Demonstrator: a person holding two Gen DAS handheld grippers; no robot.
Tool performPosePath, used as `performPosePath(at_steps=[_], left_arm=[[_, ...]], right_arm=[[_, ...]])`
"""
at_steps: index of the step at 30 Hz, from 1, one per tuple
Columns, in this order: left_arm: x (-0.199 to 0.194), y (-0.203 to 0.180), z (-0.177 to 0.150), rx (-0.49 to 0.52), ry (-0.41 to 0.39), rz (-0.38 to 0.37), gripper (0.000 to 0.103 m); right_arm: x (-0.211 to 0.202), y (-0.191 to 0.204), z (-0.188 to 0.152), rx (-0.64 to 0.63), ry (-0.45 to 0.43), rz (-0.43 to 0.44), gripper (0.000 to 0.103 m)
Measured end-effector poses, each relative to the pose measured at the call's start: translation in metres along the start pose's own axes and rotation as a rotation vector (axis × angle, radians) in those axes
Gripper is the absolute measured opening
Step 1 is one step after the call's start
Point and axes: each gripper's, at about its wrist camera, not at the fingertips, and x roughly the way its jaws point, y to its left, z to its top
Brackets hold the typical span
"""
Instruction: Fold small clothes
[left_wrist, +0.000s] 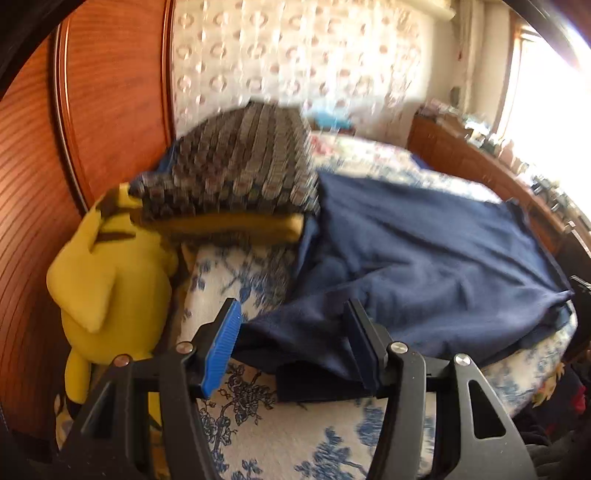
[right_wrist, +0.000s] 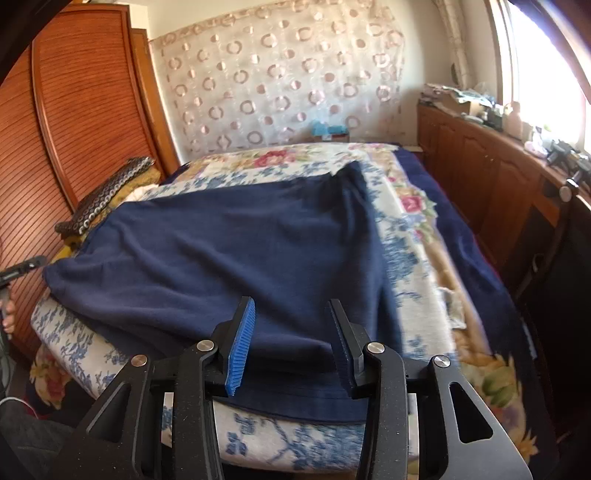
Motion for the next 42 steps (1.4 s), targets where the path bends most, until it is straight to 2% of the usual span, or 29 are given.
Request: performPosePath(at_steps=[5,9,10,11,13,20,24,26,29,32,34,36,38,42], left_arm=[[0.02,0.007,-0.014,-0.022,0.068,0.005,0.056],[0.019,0.005,-0.018,-0.024,0.079,-0.014,0.057],[0.019,0.004,-0.018,-0.025,0.083,-0.02,0.056],[0.019,0.003,-0.019,-0.025,0.089,-0.029,0.057],[0.02,0.0,-0.02,-0.016,0.093,-0.035,0.057],[0.018,-0.004,-0.021,-0.009,0.086,-0.03,0.057],[0.018,-0.006,-0.024,-0.004,0.066,-0.026,0.055],[0.018,-0.007,-0.024,0.008,0.064,-0.039,0.05],[0.018,-0.006,-0.022,0.01,0.07,-0.066,0.045],[0.02,-0.006,-0.021,0.014,0.067,-0.084,0.038],[0.021,-0.009,-0.019,0.025,0.071,-0.114,0.023],[0.022,-0.012,-0.018,0.032,0.075,-0.128,0.014],[0.021,-0.016,-0.014,0.036,0.06,-0.124,0.01],[0.005,-0.033,0.004,0.042,-0.015,-0.203,0.009]], right_arm=[[0.016,0.013,-0.002,-0.027,0.029,0.026,0.042],[0.026,0.019,-0.001,-0.041,0.043,0.041,0.043],[0.028,0.02,0.0,-0.046,0.047,0.043,0.047],[0.031,0.02,0.0,-0.05,0.051,0.043,0.055],[0.036,0.021,0.001,-0.059,0.056,0.04,0.063],[0.058,0.023,-0.005,-0.092,0.1,-0.012,0.064],[0.064,0.024,-0.013,-0.13,0.094,-0.068,0.069],[0.065,0.022,-0.014,-0.132,0.079,-0.104,0.081],[0.067,0.018,-0.014,-0.123,0.069,-0.105,0.086],[0.068,0.017,-0.015,-0.126,0.059,-0.104,0.086],[0.067,0.017,-0.016,-0.124,0.056,-0.103,0.086],[0.067,0.018,-0.016,-0.127,0.05,-0.107,0.086],[0.066,0.018,-0.017,-0.125,0.045,-0.107,0.086],[0.065,0.018,-0.018,-0.124,0.041,-0.105,0.086]])
